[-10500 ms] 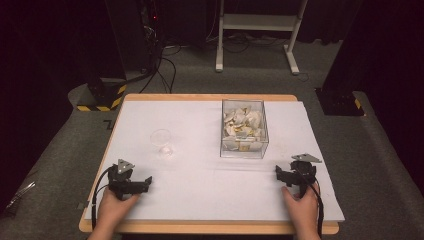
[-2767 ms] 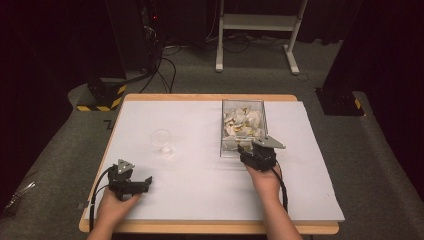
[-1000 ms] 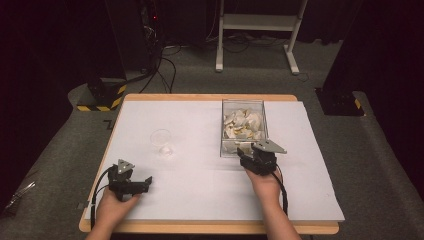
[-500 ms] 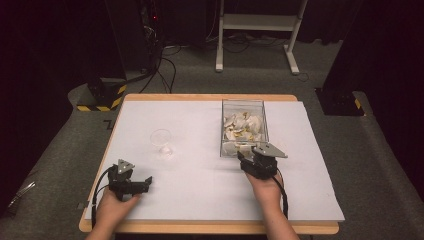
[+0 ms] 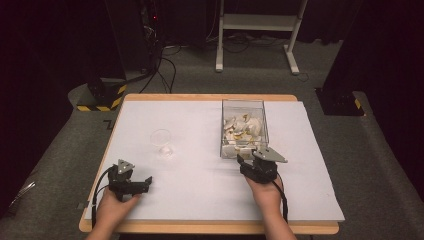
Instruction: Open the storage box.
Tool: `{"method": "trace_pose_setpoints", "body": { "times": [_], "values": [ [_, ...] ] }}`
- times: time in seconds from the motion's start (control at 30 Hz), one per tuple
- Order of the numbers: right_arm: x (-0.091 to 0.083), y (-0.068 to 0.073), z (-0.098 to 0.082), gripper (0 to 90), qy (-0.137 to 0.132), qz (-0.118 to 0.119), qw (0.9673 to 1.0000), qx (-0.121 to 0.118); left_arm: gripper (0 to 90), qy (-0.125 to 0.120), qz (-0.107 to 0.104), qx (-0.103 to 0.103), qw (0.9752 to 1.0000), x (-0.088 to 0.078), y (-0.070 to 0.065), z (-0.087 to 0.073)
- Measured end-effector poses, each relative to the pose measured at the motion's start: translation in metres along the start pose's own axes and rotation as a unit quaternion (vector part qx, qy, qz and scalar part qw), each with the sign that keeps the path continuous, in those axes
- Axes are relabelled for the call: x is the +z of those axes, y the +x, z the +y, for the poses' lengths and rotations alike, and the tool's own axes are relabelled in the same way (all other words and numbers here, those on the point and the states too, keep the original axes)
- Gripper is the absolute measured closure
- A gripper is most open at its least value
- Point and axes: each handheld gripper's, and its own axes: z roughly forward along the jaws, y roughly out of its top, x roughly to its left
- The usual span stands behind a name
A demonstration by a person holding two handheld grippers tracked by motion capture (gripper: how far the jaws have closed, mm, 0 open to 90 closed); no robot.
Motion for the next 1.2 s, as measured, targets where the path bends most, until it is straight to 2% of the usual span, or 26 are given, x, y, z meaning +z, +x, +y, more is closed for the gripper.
{"method": "trace_pose_setpoints", "body": {
  "times": [0.53,1.2],
  "values": [
    [-0.016,0.009,-0.010,40.0,-0.001,0.002,0.9999,-0.013,0.7,0.002,0.000,-0.001,1.0000,0.000,0.000,0.000],
    [-0.034,0.018,-0.019,40.3,0.003,0.006,0.9998,-0.019,0.6,0.003,-0.001,-0.003,1.0000,0.000,0.000,0.001]
  ]
}}
